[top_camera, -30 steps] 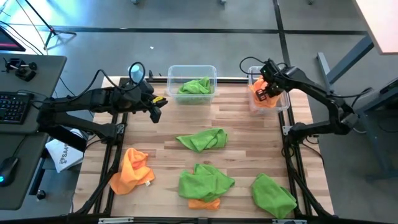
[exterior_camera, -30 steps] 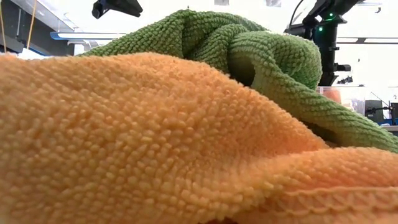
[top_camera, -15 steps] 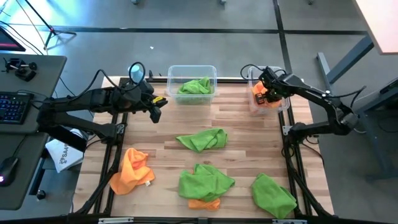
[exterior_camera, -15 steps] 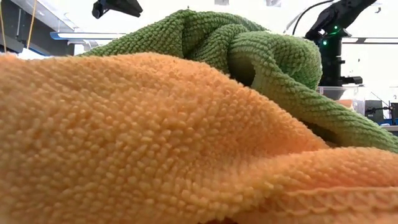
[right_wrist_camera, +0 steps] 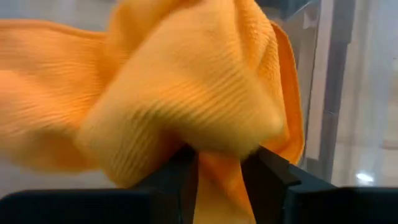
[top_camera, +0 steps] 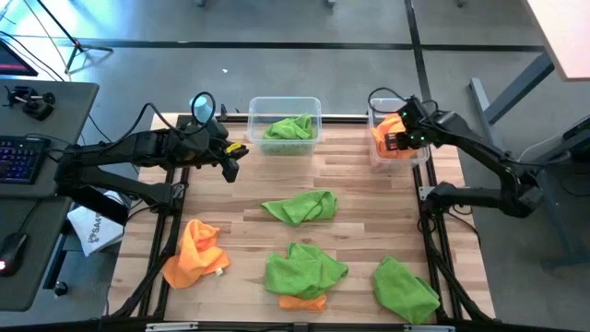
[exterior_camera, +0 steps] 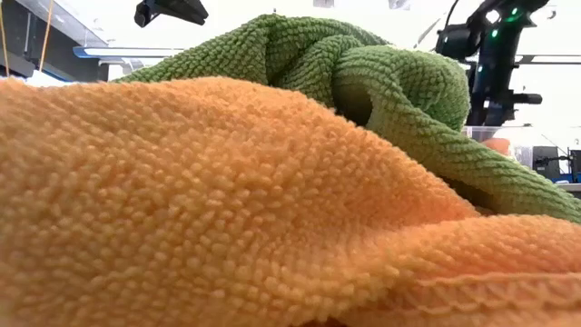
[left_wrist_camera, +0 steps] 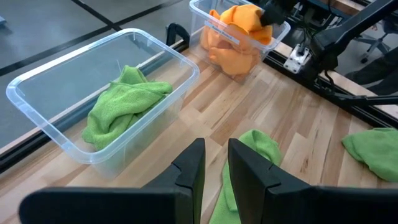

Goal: Sort microfiber towel by color & place in baskets
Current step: Put the orange towel into the right transparent bin, then put the green towel into the left transparent bin

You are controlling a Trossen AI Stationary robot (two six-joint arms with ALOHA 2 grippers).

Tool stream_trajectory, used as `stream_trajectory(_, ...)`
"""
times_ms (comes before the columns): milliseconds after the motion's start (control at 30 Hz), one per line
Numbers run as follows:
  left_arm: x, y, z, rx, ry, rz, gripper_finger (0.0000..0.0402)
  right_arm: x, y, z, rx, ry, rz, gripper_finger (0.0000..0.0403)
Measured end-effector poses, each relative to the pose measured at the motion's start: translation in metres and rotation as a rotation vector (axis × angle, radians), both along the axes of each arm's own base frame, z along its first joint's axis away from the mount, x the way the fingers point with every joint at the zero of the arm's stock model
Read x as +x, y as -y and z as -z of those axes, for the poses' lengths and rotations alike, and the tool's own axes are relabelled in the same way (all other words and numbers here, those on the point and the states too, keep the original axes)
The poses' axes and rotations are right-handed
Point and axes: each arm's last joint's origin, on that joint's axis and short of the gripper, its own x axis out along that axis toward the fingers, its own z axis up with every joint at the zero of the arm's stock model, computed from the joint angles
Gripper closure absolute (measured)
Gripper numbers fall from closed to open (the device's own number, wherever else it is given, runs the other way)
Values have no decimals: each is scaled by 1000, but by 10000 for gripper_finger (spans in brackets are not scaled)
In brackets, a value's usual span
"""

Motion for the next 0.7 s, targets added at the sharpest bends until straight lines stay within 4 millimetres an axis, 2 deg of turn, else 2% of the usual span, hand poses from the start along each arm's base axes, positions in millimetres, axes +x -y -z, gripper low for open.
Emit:
stream_trajectory(233,0,0,0,7,-4,5,344,-11,-14,-48,-109,121,19,290)
stream_trajectory(333,0,0,0,7,-4,5,344,-14,-18,-61,-146,158,16,298)
stream_trajectory(433,0,0,0,7,-5,5,344,-13,-24,-65,-136,193,-21,319)
stream_trajectory(600,0,0,1,10,-16,15,344,-2,-41,-68,-126,234,-97,392)
stream_trajectory(700,0,0,1,17,-21,25,344,7,-55,-69,-152,241,-120,389)
